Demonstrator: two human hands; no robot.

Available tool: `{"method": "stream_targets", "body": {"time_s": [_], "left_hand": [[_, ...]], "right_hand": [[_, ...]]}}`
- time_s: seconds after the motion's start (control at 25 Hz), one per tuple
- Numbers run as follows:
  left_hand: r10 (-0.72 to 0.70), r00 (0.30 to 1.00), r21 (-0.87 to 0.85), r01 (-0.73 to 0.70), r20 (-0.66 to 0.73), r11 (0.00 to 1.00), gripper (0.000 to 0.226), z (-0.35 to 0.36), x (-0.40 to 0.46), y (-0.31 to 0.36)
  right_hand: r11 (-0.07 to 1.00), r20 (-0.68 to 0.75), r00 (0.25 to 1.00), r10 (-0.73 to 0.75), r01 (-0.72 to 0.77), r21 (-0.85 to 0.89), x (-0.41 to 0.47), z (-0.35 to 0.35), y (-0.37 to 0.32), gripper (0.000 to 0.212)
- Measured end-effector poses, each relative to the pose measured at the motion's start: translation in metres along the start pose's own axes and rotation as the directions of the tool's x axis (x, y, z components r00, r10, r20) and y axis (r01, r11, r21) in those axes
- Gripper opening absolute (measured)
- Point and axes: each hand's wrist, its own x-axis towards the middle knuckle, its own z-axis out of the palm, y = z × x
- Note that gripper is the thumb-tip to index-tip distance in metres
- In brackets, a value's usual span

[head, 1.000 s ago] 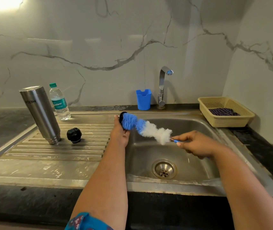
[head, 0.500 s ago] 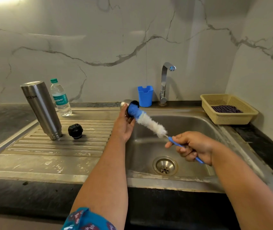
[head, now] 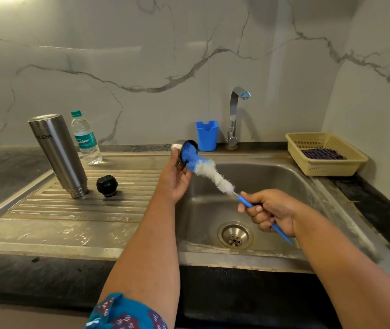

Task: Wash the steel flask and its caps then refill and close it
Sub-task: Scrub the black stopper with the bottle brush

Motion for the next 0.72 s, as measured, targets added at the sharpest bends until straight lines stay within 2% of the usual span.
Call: {"method": "stream_targets", "body": {"time_s": [0.04, 0.08, 0.16, 0.2, 0.28, 0.32, 0.44, 0.48, 0.52, 0.56, 0.6, 0.64, 0.68, 0.72], "left_hand": [[0.012, 0.999, -0.045, -0.01, 0.03, 0.999, 0.047, 0.002, 0.0, 0.002], [0.026, 0.999, -0.059, -0.024, 0.036, 0.998, 0.048, 0.004, 0.001, 0.003], [0.045, 0.999, 0.001, -0.045, -0.024, 0.999, 0.035, 0.003, 0.002, 0.001], [0.048, 0.996, 0.043, -0.045, -0.071, 0.998, 0.027, 0.0, 0.001, 0.0], [0.035, 0.992, 0.079, -0.026, -0.123, 0.997, 0.019, -0.005, 0.002, -0.001], [0.024, 0.99, 0.074, -0.014, -0.136, 0.997, 0.02, -0.005, 0.002, 0.001], [0.005, 0.987, 0.072, 0.007, -0.158, 0.997, 0.021, 0.002, 0.002, 0.003], [0.001, 0.989, 0.074, 0.01, -0.147, 0.997, 0.018, 0.001, 0.003, 0.002], [-0.003, 0.992, 0.062, 0.011, -0.123, 0.998, 0.016, 0.001, 0.003, 0.002], [-0.007, 0.996, 0.035, 0.01, -0.094, 0.999, 0.017, 0.0, 0.003, 0.002], [-0.009, 0.997, 0.008, 0.009, -0.07, 1.0, 0.021, -0.002, 0.003, 0.002], [-0.008, 0.998, -0.004, 0.008, -0.061, 1.0, 0.023, -0.005, 0.003, 0.003], [-0.008, 0.999, -0.003, 0.008, -0.054, 1.0, 0.023, -0.006, 0.003, 0.005], [-0.007, 0.999, 0.002, 0.008, -0.05, 1.0, 0.02, -0.006, 0.002, 0.005]], "right_hand": [[0.997, 0.03, 0.999, 0.026, -0.028, 0.069, -0.001, 0.001, 0.001, 0.042], [1.0, -0.002, 1.0, -0.003, 0.003, 0.027, 0.0, 0.002, 0.003, 0.045], [0.964, -0.141, 0.976, -0.169, 0.134, -0.228, 0.008, 0.007, 0.003, 0.047], [0.892, -0.194, 0.937, -0.289, 0.19, -0.41, 0.01, 0.009, 0.002, 0.044], [0.629, -0.206, 0.813, -0.545, 0.234, -0.741, 0.015, 0.006, 0.004, 0.034], [0.519, -0.208, 0.737, -0.643, 0.219, -0.826, 0.016, 0.002, 0.005, 0.028], [0.389, -0.271, 0.506, -0.819, 0.142, -0.91, 0.008, -0.011, 0.001, 0.02], [0.375, -0.273, 0.491, -0.827, 0.121, -0.919, 0.006, -0.013, 0.0, 0.021], [0.395, -0.269, 0.536, -0.801, 0.134, -0.909, 0.007, -0.014, 0.0, 0.023], [0.489, -0.264, 0.645, -0.717, 0.196, -0.85, 0.007, -0.016, -0.001, 0.026], [0.685, -0.257, 0.796, -0.548, 0.251, -0.684, 0.006, -0.016, -0.002, 0.029], [0.885, -0.196, 0.924, -0.329, 0.23, -0.404, 0.003, -0.015, -0.003, 0.031], [0.978, -0.104, 0.983, -0.154, 0.137, -0.156, 0.001, -0.014, -0.003, 0.034], [0.998, -0.044, 0.997, -0.065, 0.064, -0.017, 0.0, -0.014, -0.003, 0.036]]}}
